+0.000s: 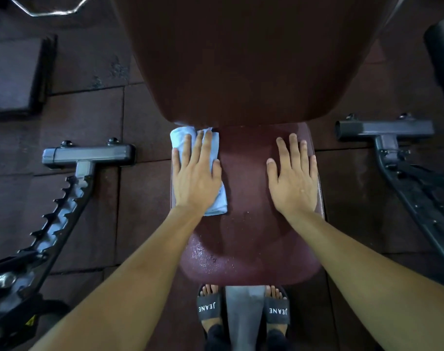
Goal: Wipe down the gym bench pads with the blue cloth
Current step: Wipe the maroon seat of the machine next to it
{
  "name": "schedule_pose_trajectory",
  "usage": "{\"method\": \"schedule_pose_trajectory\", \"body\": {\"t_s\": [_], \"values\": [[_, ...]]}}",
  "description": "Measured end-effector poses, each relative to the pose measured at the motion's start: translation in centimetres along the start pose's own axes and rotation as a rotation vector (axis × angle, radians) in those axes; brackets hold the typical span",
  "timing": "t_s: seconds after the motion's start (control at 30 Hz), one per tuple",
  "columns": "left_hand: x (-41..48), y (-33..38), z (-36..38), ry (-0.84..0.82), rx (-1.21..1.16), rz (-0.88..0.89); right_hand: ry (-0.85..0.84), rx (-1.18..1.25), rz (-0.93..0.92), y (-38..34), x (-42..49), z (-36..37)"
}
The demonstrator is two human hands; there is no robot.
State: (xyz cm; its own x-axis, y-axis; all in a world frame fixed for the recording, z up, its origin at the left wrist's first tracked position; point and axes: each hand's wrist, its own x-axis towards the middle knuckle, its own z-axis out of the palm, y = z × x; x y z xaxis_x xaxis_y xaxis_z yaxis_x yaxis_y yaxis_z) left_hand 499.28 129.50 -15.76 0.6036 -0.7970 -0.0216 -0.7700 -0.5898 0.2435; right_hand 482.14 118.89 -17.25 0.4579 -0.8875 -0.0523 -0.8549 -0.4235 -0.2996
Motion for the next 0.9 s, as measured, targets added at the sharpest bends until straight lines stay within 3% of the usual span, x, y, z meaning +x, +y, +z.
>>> {"method": "schedule_pose_trajectory", "body": {"t_s": [0.3, 0.57, 0.7, 0.8, 0.9], "values": [[-11.3, -1.1, 0.1, 0.002, -0.037, -0.064, -0.039, 0.002, -0.008, -0.1, 0.1, -0.4], [-15.0, 8.1, 2.0, -0.048, 0.046, 0.040, -0.120, 0.131, -0.038, 0.7, 0.5, -1.4], [-14.1, 13.8, 3.1, -0.111, 0.045, 0.143, -0.210, 0.441, 0.020, 1.7, 1.2, -3.2], [-13.4, 14.5, 2.5, -0.097, -0.099, 0.143, -0.060, 0.647, 0.171, 2.4, -1.7, -5.0], [-13.4, 10.3, 1.0, 0.047, -0.289, 0.023, 0.072, 0.594, 0.192, 1.5, -7.8, -5.0]]}}
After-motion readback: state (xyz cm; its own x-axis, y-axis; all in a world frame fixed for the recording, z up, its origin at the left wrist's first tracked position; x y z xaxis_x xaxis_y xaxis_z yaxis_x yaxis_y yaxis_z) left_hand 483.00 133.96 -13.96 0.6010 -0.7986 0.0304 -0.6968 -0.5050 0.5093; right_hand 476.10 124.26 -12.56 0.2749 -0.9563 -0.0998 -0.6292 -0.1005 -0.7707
